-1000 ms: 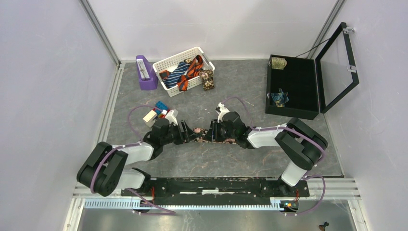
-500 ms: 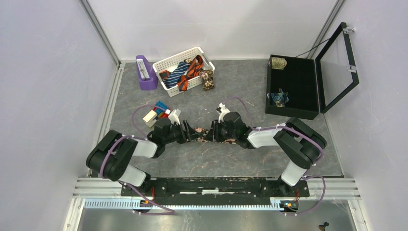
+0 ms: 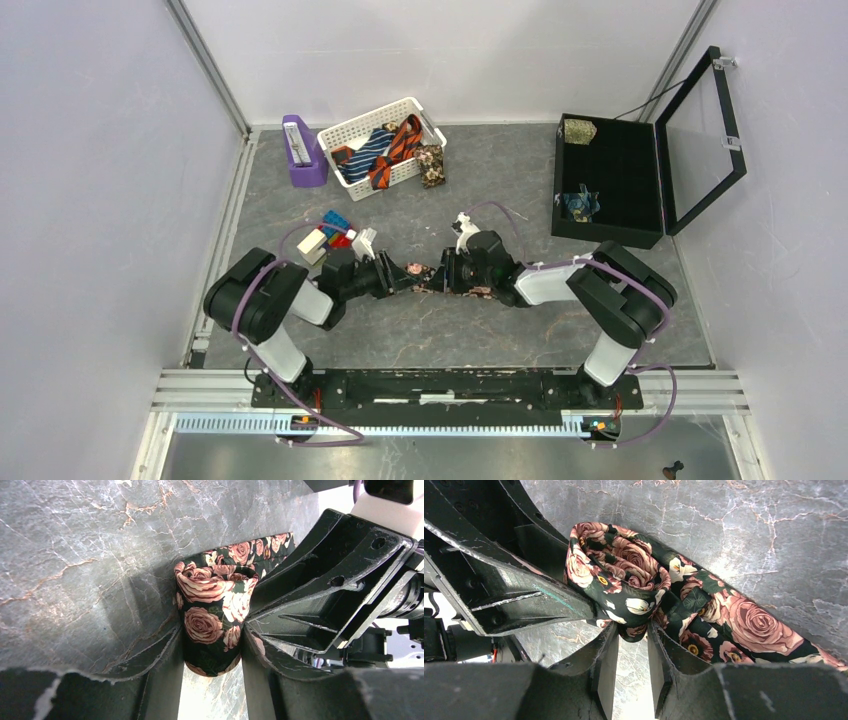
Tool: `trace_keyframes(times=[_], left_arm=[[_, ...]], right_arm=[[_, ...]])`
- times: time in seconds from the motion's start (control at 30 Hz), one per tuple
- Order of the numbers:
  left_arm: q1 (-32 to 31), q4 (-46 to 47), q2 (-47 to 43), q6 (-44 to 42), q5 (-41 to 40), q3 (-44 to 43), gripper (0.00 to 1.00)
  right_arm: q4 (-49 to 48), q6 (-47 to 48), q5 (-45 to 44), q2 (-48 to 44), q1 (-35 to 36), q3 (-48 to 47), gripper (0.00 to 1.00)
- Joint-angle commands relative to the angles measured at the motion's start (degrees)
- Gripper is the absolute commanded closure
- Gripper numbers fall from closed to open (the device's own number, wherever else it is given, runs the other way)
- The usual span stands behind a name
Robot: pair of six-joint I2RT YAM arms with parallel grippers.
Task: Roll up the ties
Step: Roll the tie at the center of the board.
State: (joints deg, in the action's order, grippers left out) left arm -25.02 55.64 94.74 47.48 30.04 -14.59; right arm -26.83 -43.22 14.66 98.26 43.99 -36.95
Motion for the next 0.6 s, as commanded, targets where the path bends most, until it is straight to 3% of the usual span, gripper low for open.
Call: trace_keyframes(times=[0.0,0.07,0.3,0.57], left_arm=[[-0.30,8.08,2.43,3.84,3.23,0.40,0.51],[-0.31,8.70,2.40,3.84,3.33,0.44,0.51],[-0.30,6.79,2.07,1.47,2.52,-0.38,0.35],[-0.34,1.87,2.46,-3.42,-1.39,-2.33,0.39]], right_arm=[[-0.20,1.21,-0.57,0.89,-0.40,-0.58,0.67],[-0.03,1.38,-0.58,0.72,-0.49,-0.58,0.67],[0.85,1.73,0.15,-0.16,-0.92,-1.15,0.65],[2.34,2.26,0.99,-1.33,-1.44,-1.96,0.59]])
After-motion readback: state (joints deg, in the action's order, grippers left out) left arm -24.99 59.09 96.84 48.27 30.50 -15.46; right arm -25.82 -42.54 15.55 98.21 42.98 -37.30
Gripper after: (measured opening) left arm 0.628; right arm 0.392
